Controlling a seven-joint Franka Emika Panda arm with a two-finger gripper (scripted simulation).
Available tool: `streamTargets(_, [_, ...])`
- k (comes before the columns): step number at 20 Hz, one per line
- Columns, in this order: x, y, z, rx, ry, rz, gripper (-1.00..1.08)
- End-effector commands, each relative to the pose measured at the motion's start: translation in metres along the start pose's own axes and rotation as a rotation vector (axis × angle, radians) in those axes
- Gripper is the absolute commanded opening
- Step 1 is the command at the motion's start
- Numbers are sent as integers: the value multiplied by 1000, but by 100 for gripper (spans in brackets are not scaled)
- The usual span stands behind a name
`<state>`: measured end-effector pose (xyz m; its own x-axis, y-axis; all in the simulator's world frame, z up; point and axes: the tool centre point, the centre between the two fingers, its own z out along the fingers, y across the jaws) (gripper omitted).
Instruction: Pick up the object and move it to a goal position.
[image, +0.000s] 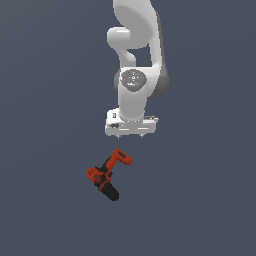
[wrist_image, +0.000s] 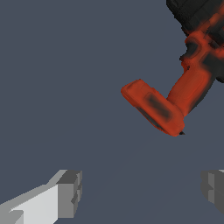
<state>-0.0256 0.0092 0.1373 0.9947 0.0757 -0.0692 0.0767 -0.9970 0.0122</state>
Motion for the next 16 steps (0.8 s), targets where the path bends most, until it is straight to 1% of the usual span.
streamTargets(1, [0,0,0,0,0,0,68])
streamTargets(8, [4,-15,-9,6,13,-23,68])
streamTargets(16, [9,-13,-7,9,18,-45,68])
